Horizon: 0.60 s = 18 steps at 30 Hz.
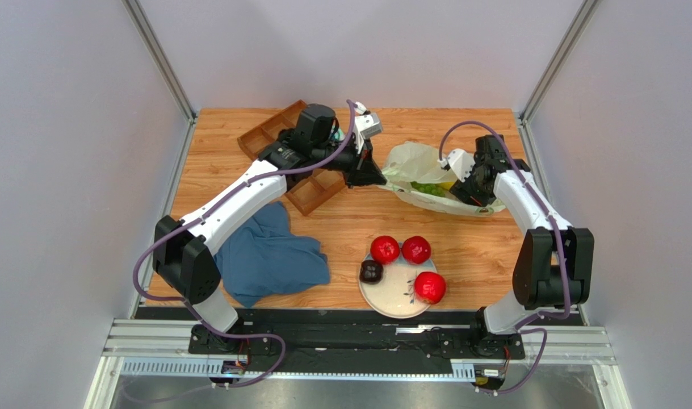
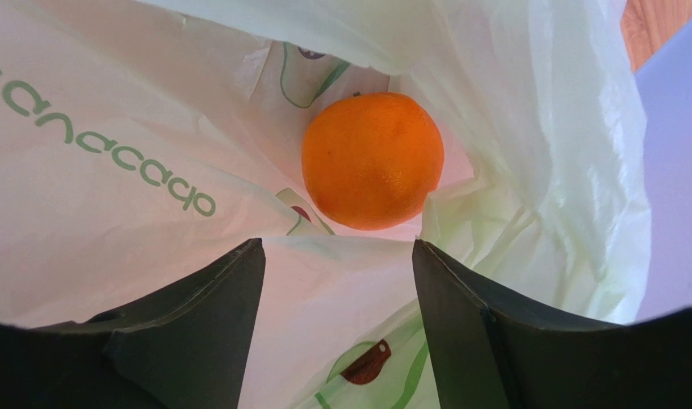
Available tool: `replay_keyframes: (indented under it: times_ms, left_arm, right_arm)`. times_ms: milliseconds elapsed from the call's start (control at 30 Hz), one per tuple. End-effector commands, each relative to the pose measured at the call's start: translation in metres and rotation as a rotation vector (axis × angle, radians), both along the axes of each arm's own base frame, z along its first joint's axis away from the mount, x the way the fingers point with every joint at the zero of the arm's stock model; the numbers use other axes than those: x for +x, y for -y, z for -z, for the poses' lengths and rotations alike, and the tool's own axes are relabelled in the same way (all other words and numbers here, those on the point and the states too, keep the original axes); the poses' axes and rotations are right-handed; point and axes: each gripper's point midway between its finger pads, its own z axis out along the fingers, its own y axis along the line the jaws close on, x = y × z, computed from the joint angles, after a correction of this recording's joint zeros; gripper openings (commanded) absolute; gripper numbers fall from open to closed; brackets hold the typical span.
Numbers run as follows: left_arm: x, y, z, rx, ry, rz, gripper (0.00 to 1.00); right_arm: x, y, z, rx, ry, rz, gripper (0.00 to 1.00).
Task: Take the fake fruits out of the plastic bag
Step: Take out the fake fruit from the plastic bag.
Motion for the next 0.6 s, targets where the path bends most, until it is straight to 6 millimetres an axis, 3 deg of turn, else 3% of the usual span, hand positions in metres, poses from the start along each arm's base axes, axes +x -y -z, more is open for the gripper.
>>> replay_keyframes:
  times_ms: [0, 133, 233, 433, 500, 567]
  left_arm:
    - [0.001, 0.01, -0.009, -0.032, 0.019, 0.036, 0.0]
    - [0.002, 0.012, -0.008, -0.028, 0.013, 0.037, 0.0]
    - [0.002, 0.012, -0.007, -0.027, 0.012, 0.036, 0.0]
    - [-0.001, 0.013, -0.002, -0.019, 0.008, 0.045, 0.0]
    - [-0.002, 0.013, -0.003, -0.018, 0.013, 0.045, 0.0]
    - [-0.003, 0.012, -0.001, -0.012, 0.014, 0.046, 0.0]
  right_arm:
    - [0.03, 0.01, -0.001, -0.079, 0.055, -0.048, 0.71]
    - [0.055, 0.019, 0.011, -0.14, 0.015, -0.048, 0.75]
    - [0.058, 0.033, 0.017, -0.227, -0.035, -0.056, 0.77]
    - [0.056, 0.059, 0.052, -0.384, -0.124, -0.043, 0.84]
    - [0.055, 0.069, 0.061, -0.44, -0.154, -0.02, 0.99]
    - [0.055, 0.071, 0.063, -0.466, -0.168, -0.009, 1.0]
